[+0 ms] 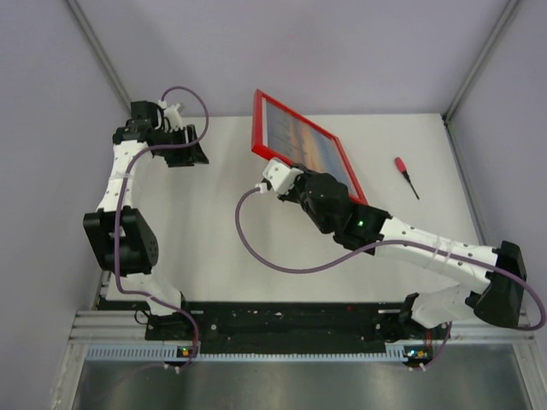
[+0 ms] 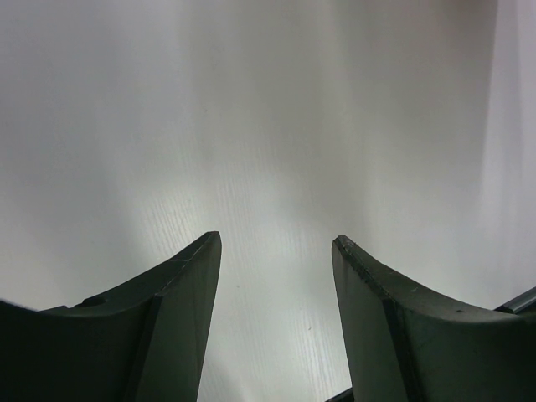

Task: Take the photo out of the frame
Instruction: Turn over the photo frame at the center of the board.

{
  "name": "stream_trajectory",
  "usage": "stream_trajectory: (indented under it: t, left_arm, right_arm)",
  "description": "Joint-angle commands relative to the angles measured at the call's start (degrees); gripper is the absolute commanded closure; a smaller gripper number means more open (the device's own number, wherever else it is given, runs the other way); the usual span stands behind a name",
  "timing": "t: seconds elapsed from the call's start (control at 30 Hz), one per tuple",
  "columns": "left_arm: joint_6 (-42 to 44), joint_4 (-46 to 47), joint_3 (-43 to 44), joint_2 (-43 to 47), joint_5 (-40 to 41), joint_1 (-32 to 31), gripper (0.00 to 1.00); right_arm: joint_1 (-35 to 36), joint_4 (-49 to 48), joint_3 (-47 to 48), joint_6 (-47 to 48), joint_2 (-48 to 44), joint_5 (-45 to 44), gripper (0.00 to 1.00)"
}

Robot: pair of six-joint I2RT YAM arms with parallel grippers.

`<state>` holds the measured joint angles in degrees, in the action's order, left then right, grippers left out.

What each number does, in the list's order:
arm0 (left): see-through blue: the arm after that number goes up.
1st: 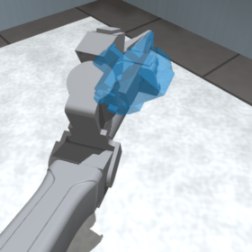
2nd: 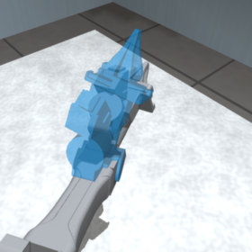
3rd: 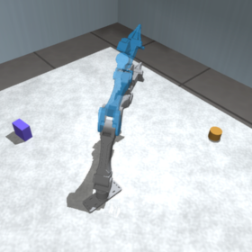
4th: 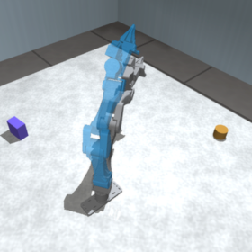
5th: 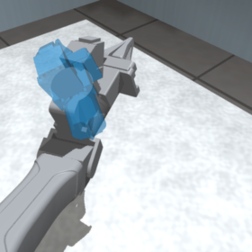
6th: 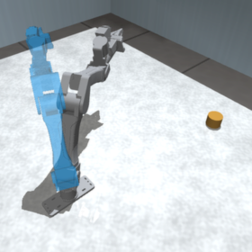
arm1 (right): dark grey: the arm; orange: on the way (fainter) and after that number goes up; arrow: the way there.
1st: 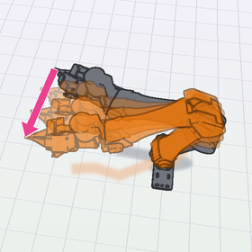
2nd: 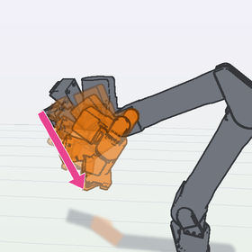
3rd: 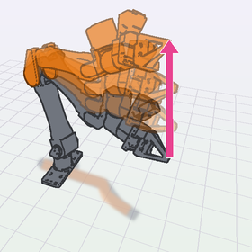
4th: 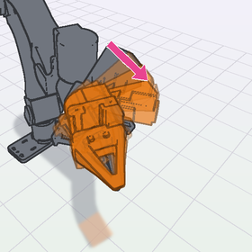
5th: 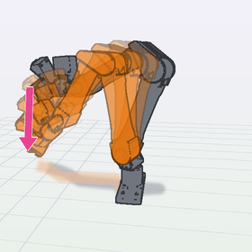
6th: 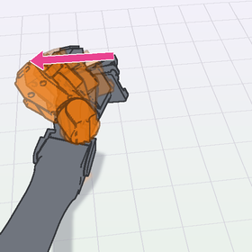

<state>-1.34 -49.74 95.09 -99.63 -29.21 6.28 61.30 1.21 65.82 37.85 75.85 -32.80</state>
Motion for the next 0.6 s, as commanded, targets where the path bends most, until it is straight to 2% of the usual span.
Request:
stream_trajectory:
  t: [0.0, 0.13, 0.57]
  left_arm:
    - [0.8, 1.5, -0.4, 1.4, -1.7, 0.2, 0.39]
    - [0.8, 1.7, -0.4, 1.4, -2.4, 0.2, 0.38]
    - [0.8, 1.8, -0.6, 1.2, -3.7, 0.1, 0.38]
  right_arm:
    - [-1.7, -1.8, 6.3, -3.8, -5.5, 1.1, 1.0]
    - [-3.2, 4.4, 9.6, -6.5, -7.0, 4.8, 1.0]
    - [-11.5, 12.9, 19.3, -13.8, -6.3, 11.6, 1.0]
